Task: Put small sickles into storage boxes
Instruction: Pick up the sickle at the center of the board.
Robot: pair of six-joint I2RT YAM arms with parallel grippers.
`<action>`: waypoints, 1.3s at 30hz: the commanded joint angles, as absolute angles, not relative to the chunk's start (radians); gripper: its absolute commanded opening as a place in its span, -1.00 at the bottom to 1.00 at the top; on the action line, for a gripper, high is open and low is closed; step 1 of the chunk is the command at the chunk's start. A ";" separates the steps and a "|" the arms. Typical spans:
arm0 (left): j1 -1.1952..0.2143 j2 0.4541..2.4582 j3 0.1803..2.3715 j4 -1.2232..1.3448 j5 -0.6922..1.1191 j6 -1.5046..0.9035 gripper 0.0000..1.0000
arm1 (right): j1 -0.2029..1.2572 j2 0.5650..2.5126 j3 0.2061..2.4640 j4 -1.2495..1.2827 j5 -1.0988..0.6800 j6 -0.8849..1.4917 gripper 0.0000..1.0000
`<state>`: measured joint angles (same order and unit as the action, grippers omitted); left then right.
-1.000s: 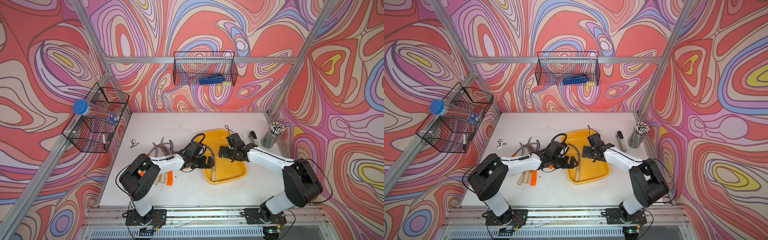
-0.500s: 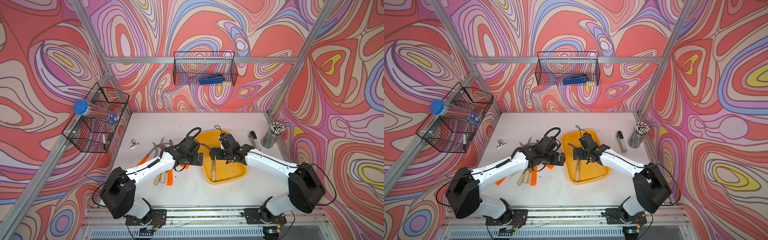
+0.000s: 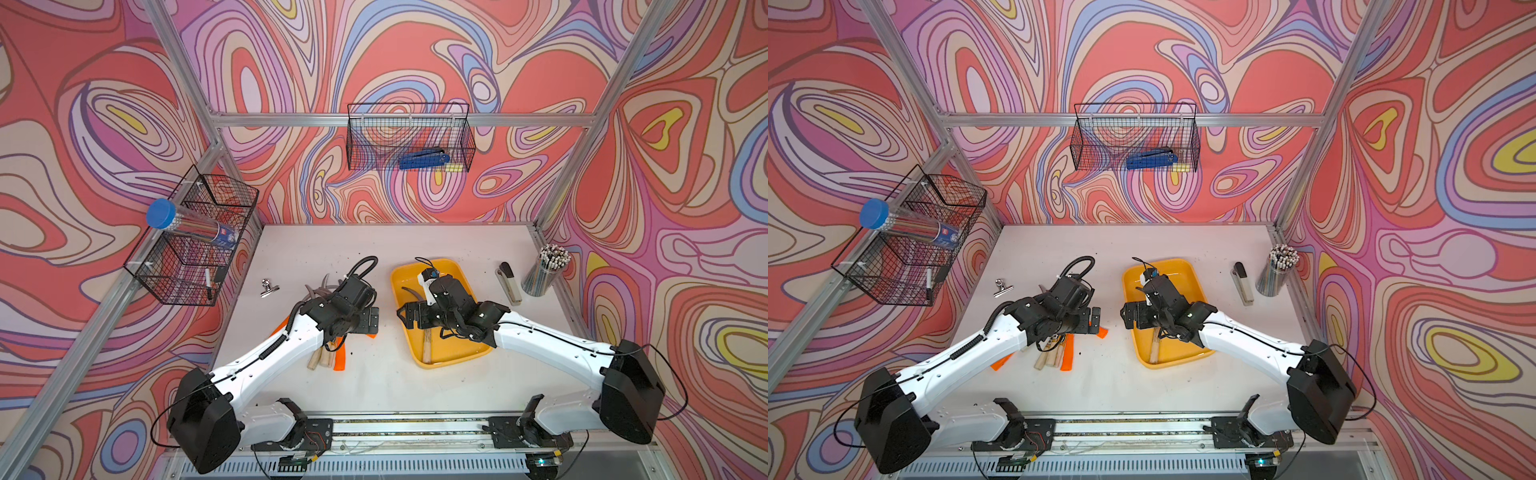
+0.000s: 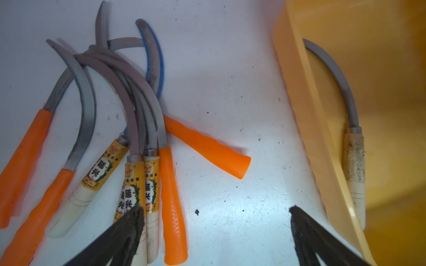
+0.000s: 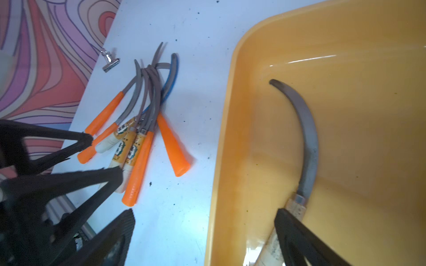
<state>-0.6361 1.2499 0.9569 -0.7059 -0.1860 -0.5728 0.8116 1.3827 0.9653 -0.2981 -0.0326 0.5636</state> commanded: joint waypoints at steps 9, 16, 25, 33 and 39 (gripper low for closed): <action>-0.529 1.149 0.806 -0.805 -0.345 -0.735 0.59 | 0.917 1.361 0.947 -0.212 -0.027 0.594 0.97; -0.487 1.172 0.731 -0.761 -0.318 -0.801 0.19 | 0.948 1.406 0.966 -0.193 -0.031 0.596 0.97; -0.473 1.241 0.660 -0.675 -0.277 -0.807 0.05 | 0.965 1.439 0.963 -0.172 -0.029 0.610 0.97; -0.473 1.257 0.607 -0.621 -0.253 -0.825 -0.02 | 0.967 1.456 0.968 -0.162 -0.029 0.617 0.97; -0.474 1.234 0.604 -0.628 -0.258 -0.826 -0.15 | 0.966 1.452 0.974 -0.169 -0.018 0.616 0.97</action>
